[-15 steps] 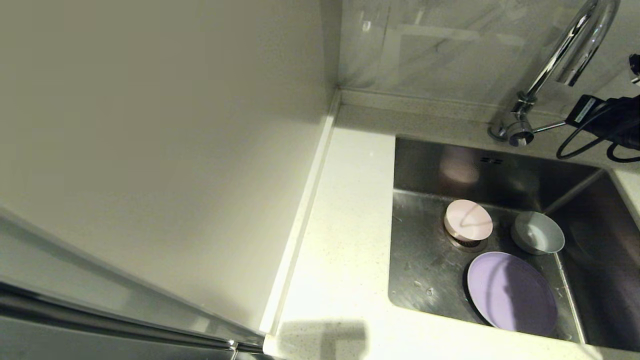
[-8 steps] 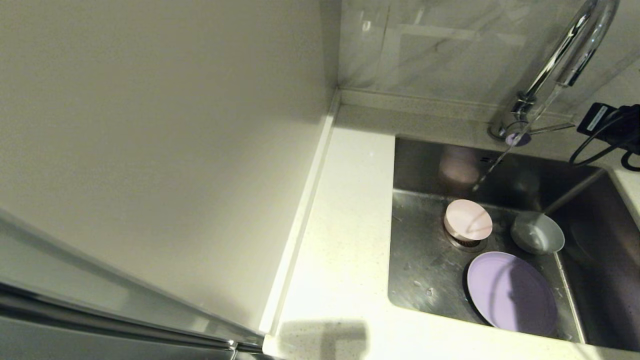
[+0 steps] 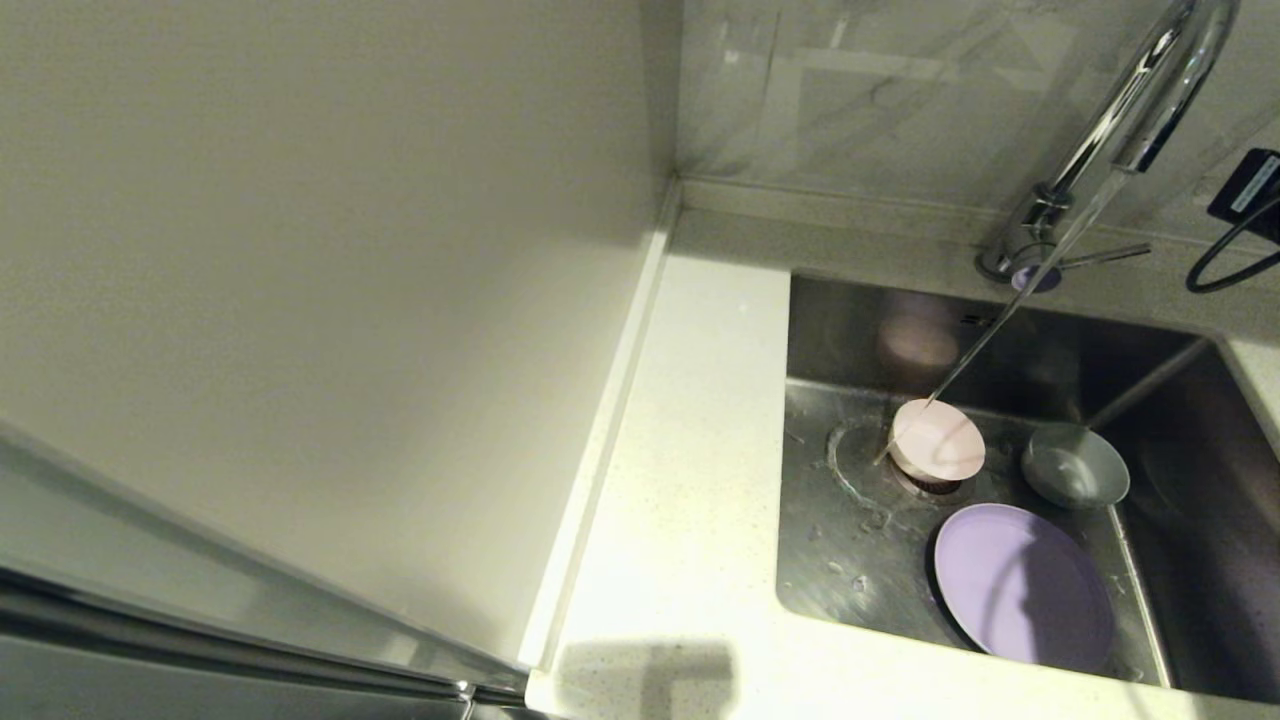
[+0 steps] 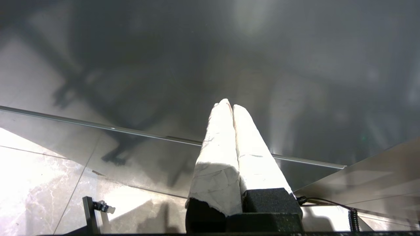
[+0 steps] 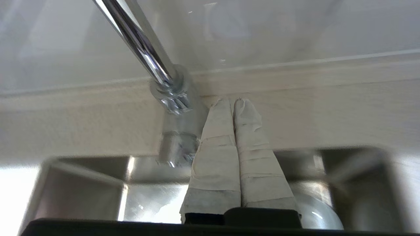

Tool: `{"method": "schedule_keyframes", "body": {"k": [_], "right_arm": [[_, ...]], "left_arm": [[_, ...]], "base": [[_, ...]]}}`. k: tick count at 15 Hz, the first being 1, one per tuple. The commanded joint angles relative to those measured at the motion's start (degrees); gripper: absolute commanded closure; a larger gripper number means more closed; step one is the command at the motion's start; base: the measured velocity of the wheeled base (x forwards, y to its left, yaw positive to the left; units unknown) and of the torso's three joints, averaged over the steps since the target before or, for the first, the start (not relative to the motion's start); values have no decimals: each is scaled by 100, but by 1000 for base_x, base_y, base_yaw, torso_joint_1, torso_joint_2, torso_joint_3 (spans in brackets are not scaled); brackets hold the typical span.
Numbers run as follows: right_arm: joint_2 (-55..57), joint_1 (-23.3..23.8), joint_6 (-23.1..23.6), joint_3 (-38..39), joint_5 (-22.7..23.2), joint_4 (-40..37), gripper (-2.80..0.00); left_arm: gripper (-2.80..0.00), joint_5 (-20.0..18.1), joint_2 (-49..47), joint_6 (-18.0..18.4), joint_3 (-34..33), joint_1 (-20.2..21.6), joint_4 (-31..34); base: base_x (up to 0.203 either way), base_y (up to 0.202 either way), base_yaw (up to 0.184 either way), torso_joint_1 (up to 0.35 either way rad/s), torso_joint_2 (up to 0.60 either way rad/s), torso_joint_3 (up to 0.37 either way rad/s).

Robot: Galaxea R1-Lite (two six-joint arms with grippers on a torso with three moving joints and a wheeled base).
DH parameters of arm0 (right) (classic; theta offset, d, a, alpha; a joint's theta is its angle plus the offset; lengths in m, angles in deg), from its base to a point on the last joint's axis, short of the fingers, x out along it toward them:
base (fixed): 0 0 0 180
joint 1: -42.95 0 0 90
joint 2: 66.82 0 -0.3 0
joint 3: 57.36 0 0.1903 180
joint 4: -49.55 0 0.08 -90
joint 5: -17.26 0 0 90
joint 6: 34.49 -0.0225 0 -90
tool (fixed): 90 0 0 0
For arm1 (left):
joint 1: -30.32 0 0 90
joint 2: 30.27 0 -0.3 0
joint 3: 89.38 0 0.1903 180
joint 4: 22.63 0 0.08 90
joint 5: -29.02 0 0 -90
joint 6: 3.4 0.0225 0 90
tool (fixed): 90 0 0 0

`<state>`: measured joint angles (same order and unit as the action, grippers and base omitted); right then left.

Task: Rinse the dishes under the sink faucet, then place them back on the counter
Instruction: Wait for the water to rinse the bowl

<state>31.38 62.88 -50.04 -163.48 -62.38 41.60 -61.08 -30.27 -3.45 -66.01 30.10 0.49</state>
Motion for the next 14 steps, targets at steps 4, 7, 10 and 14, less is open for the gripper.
{"method": "schedule_keyframes", "body": {"k": [4,7,10,14], "right_arm": [[-1798,490,841,1011,-461,-1238,0],[-3004,637,1238,1939,-880,-2020,0],[-4316,-82,1343,2910,-1123,-2291,0],[-6398,-1296,1542,3793,-1166,-3057,0]], "left_arm": [[0,1,0,-3,-18,0,-2],[0,1,0,-3,-18,-4,-2],[0,1,0,-3,-18,-4,-2],[0,3,0,-3,-18,-4,-2]], "base": [[0,0,0,0,0,0],[0,0,0,0,0,0],[0,0,0,0,0,0],[0,0,0,0,0,0]]}}
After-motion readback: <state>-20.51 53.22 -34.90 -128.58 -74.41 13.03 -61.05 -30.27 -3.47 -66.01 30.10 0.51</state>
